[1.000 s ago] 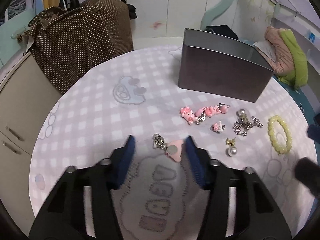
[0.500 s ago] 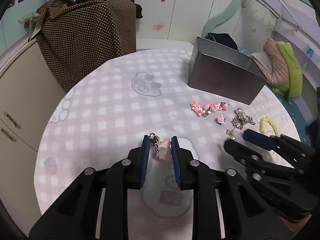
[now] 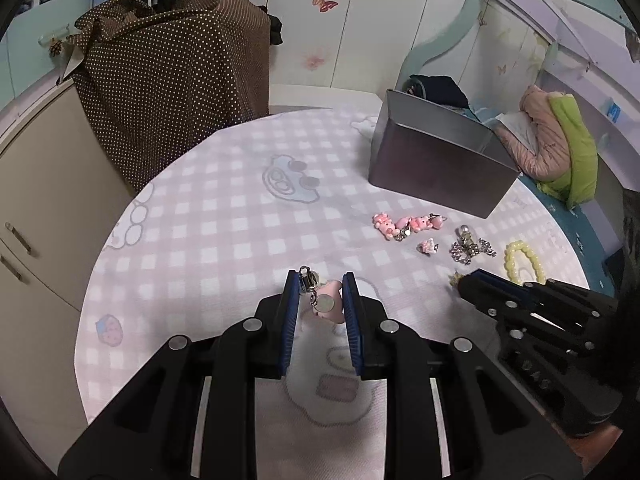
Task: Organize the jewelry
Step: 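Grasp a pink charm with the left tool while the right tool grasps a silver bead, then carry the pink charm and silver bead into the grey box and release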
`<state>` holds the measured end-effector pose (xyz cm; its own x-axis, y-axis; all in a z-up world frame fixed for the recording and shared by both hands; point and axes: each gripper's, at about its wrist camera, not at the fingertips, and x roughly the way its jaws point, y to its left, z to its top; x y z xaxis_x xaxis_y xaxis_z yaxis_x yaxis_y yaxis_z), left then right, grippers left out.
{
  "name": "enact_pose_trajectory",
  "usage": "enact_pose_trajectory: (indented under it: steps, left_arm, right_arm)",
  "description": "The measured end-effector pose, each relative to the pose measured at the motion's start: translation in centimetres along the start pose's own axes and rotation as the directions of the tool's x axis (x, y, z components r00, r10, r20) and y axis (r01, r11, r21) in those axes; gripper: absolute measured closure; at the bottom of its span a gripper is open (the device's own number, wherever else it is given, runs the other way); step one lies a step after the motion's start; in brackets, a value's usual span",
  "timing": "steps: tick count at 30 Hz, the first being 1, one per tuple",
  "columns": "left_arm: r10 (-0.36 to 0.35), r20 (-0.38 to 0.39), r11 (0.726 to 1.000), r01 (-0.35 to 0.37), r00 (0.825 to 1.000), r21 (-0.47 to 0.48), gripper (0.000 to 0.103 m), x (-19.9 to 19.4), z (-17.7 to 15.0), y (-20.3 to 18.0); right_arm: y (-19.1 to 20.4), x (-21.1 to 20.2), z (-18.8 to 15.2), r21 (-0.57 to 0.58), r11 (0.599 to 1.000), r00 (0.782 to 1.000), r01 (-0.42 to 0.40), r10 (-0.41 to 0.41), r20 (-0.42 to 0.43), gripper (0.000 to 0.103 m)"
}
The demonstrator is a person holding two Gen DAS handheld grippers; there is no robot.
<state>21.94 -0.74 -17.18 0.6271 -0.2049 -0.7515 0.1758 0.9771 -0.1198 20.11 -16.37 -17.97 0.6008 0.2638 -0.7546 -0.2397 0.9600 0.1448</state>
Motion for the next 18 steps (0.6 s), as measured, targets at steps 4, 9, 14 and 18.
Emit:
enact_pose_trajectory:
  steps: [4,9,14,18]
  left_arm:
    - [-0.01,0.017,1.0,0.01,1.0,0.002,0.081,-0.7,0.4,-0.2]
    - [-0.029,0.05,0.999,0.028,0.998,0.019,0.081,-1.8,1.6,-0.7]
    - [-0.048,0.116,0.997,0.041,0.992,0.062,0.081,-3.4,4.5,-2.2]
    - [-0.076,0.171,0.994,0.06,0.982,0.095,0.081,-4.3,8.0,-3.7]
  right_arm:
    - [-0.6,-1.4,0.3,0.029,0.999,0.999,-0.042,0.042,0.013,0.093]
    - [-1.1,-4.0,2.1,0.037,0.996,0.995,-0.083,0.08,0.058,0.093]
    - [-1.6,-7.2,5.7,0.005,0.996,0.986,-0.089,0.087,0.142,0.093]
    - [-2.7,-8.6,8.5,-0.009,0.997,0.977,-0.07,0.071,0.199,0.093]
